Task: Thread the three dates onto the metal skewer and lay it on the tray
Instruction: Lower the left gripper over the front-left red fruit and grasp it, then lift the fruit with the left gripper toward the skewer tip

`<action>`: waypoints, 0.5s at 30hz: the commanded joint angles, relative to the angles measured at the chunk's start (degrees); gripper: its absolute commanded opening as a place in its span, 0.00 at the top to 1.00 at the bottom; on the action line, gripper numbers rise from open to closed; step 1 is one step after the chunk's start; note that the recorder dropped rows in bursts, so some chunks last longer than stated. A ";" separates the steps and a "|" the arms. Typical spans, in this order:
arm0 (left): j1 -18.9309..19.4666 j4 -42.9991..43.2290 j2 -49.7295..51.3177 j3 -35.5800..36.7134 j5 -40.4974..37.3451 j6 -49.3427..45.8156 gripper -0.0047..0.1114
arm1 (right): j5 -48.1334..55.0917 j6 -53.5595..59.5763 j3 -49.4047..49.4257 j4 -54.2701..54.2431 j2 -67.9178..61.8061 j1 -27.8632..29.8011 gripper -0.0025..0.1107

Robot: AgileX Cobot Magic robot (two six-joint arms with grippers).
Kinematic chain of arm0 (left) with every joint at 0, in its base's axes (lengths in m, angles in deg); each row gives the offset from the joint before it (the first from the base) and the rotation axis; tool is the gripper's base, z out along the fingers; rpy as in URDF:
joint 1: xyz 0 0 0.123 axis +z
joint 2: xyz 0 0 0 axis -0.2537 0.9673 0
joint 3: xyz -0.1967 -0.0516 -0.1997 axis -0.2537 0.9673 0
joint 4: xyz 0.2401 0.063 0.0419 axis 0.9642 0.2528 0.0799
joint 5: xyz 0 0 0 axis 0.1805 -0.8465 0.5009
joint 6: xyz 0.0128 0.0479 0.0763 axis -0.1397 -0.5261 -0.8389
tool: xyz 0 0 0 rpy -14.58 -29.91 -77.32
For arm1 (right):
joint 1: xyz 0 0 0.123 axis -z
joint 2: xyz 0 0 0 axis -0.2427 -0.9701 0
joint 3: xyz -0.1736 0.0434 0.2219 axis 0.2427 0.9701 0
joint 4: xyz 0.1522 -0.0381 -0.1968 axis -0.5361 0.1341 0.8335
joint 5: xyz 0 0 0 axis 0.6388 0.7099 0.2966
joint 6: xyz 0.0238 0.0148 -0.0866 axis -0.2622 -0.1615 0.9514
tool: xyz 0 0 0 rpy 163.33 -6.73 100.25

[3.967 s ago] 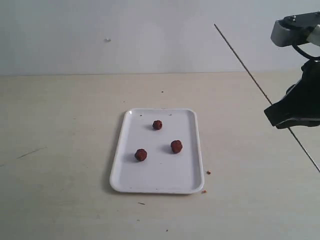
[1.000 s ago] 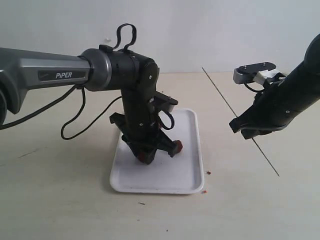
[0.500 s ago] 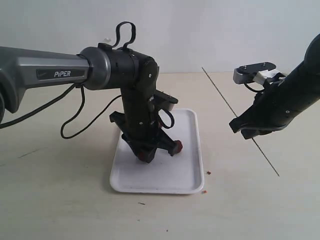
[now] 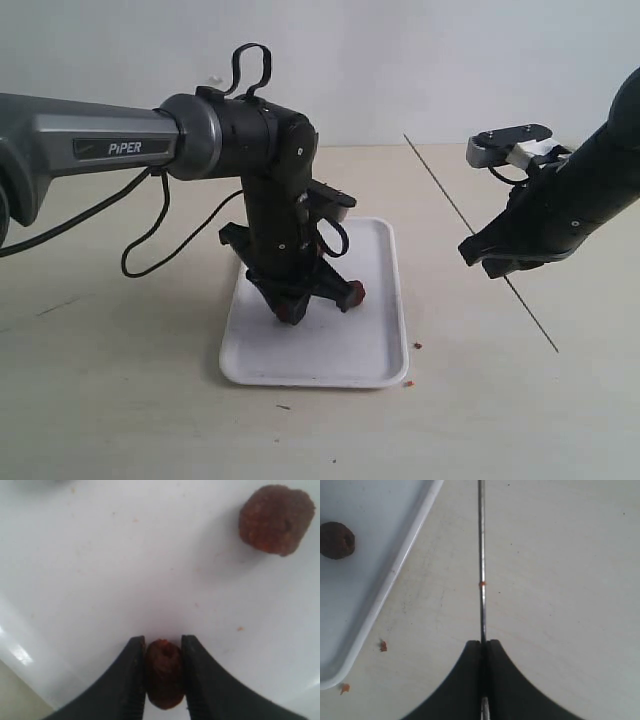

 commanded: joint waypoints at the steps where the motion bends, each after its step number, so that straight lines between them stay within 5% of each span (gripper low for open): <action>1: 1.14 0.10 -2.34 -0.34 0.99 0.00 0.75 | -0.79 0.51 -0.55 -0.17 0.23 0.33 0.98; 9: 8.83 -10.24 -9.30 -0.34 10.45 0.89 0.75 | -3.43 1.04 -0.55 -6.42 0.23 0.33 0.98; 15: 18.25 -33.28 -12.24 -0.34 19.67 -2.71 0.75 | 1.44 16.92 -0.55 -26.26 -1.05 0.22 0.98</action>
